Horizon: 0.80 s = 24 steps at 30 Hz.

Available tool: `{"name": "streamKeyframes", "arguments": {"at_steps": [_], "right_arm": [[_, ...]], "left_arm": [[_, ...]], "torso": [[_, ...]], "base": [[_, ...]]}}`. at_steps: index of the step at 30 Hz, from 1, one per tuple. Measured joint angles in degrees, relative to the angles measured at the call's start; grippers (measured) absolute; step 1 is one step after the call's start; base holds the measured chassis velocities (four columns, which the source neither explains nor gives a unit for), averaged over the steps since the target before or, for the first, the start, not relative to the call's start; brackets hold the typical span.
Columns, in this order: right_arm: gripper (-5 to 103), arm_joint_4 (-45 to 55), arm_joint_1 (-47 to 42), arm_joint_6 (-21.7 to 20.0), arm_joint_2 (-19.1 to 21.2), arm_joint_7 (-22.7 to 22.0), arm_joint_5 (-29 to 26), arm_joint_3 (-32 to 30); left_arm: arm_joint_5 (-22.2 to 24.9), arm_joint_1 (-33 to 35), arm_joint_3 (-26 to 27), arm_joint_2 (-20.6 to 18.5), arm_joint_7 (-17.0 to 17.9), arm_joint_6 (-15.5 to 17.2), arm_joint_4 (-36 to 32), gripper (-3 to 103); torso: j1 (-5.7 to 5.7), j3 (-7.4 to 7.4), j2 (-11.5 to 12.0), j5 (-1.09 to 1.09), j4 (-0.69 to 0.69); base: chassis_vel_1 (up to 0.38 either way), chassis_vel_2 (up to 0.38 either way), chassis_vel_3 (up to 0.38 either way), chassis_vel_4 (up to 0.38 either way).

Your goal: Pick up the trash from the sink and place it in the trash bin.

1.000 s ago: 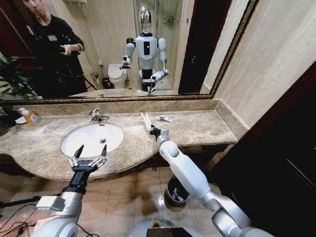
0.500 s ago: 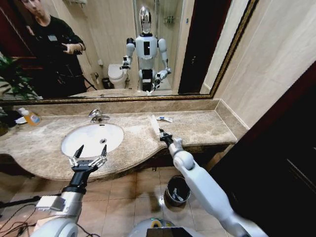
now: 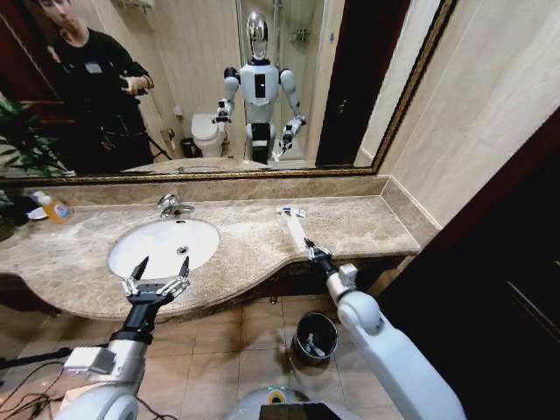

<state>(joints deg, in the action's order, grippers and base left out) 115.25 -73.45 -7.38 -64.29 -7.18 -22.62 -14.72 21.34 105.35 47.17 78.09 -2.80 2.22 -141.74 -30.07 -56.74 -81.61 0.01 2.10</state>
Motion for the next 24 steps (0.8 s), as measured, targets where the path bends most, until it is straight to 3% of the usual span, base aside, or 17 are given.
{"name": "streamKeyframes", "arguments": {"at_steps": [6,9,16,24], "right_arm": [[0,3.0,-8.7,3.2,-2.7,1.1,3.7,-4.6],[0,4.1,-15.6,7.6,-5.2,3.5,5.7,-8.1],[0,3.3,-23.7,14.3,-6.9,4.3,8.1,-9.4],[0,-7.4,-23.6,18.9,-8.2,3.9,10.3,-8.1]], "left_arm": [[0.0,0.0,0.0,0.0,0.0,0.0,0.0,100],[0.0,0.0,0.0,0.0,0.0,0.0,0.0,100],[0.0,0.0,0.0,0.0,0.0,0.0,0.0,100],[0.0,0.0,0.0,0.0,0.0,0.0,0.0,100]], "torso": [[0.0,0.0,0.0,0.0,0.0],[-0.01,0.0,0.0,-0.01,0.0],[0.0,0.0,0.0,-0.01,0.0],[0.0,0.0,0.0,-0.01,0.01]], "base": [[0.0,0.0,0.0,0.0],[0.0,0.0,0.0,0.0],[0.0,0.0,0.0,0.0],[0.0,0.0,0.0,0.0]]}}
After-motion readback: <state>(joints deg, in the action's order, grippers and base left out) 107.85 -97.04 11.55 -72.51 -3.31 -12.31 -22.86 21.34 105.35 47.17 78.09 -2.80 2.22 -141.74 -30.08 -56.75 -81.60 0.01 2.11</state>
